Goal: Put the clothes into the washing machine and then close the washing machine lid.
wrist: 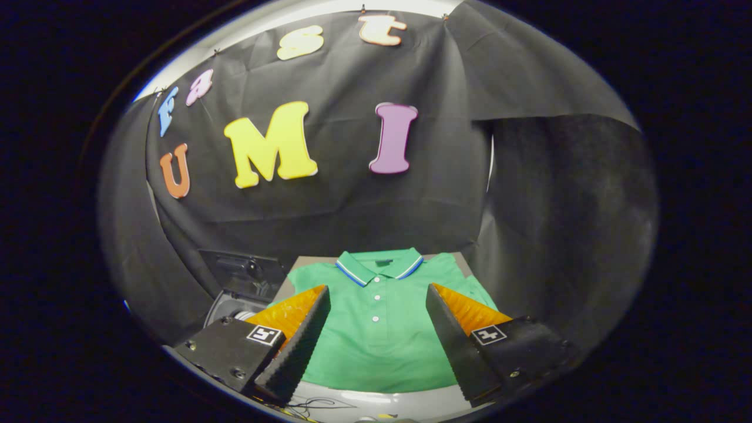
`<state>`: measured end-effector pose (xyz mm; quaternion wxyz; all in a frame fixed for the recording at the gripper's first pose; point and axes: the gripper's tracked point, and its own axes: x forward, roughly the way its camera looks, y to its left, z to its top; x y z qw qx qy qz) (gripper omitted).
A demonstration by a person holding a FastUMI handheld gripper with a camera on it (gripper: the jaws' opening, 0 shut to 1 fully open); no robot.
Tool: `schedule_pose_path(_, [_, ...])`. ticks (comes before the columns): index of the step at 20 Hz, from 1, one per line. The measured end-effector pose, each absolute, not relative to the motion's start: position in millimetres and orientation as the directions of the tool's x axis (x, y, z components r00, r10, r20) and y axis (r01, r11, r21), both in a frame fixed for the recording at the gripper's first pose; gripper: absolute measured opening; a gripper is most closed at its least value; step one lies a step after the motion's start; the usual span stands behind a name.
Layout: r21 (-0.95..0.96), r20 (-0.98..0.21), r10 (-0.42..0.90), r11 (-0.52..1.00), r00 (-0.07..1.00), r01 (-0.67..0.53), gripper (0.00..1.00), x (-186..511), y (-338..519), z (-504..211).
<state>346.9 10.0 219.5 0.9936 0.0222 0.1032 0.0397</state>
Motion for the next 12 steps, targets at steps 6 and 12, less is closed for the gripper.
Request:
schedule_pose_path(6, [0.067,-0.410,0.098,0.995,0.907,-0.077,1.00,403,18,168])
schedule_pose_path(12, [0.049,-0.554,0.051,0.998,0.831,-0.029,0.98,416,12,125])
